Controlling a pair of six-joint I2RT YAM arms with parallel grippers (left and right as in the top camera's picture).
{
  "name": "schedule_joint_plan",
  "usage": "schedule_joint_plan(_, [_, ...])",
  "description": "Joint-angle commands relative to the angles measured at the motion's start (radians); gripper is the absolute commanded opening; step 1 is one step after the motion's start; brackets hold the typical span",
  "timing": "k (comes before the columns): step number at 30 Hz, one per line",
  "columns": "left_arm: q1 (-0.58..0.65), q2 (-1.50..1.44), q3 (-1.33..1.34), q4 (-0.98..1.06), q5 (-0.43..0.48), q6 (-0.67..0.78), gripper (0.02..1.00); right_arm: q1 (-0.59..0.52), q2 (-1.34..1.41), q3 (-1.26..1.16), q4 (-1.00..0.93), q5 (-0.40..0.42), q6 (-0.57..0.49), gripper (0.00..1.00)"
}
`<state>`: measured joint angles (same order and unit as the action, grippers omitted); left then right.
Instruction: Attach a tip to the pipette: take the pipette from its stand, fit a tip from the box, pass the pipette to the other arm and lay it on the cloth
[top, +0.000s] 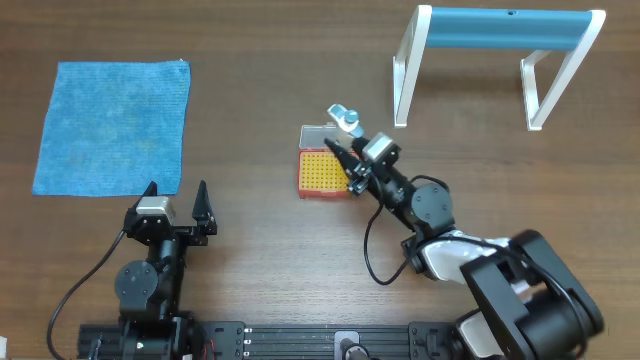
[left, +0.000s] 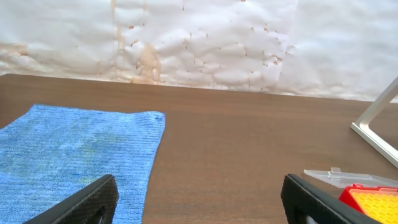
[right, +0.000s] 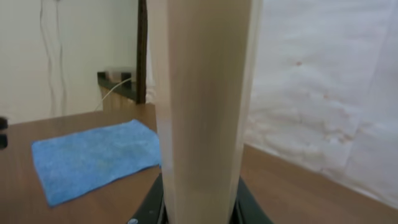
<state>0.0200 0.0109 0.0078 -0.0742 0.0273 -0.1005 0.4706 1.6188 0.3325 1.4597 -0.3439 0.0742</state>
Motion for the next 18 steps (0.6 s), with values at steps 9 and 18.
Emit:
schedule_joint_plan(9, [0.001, -0.007, -0.002, -0.005, 0.011, 0.016, 0.851, 0.022, 0.114, 0.053, 0.005, -0.008, 0.021, 0.075])
schedule_joint_plan(18, [0.001, -0.007, -0.002, -0.005, 0.011, 0.016, 0.851, 0.022, 0.149, 0.061, 0.004, -0.009, 0.022, 0.075])
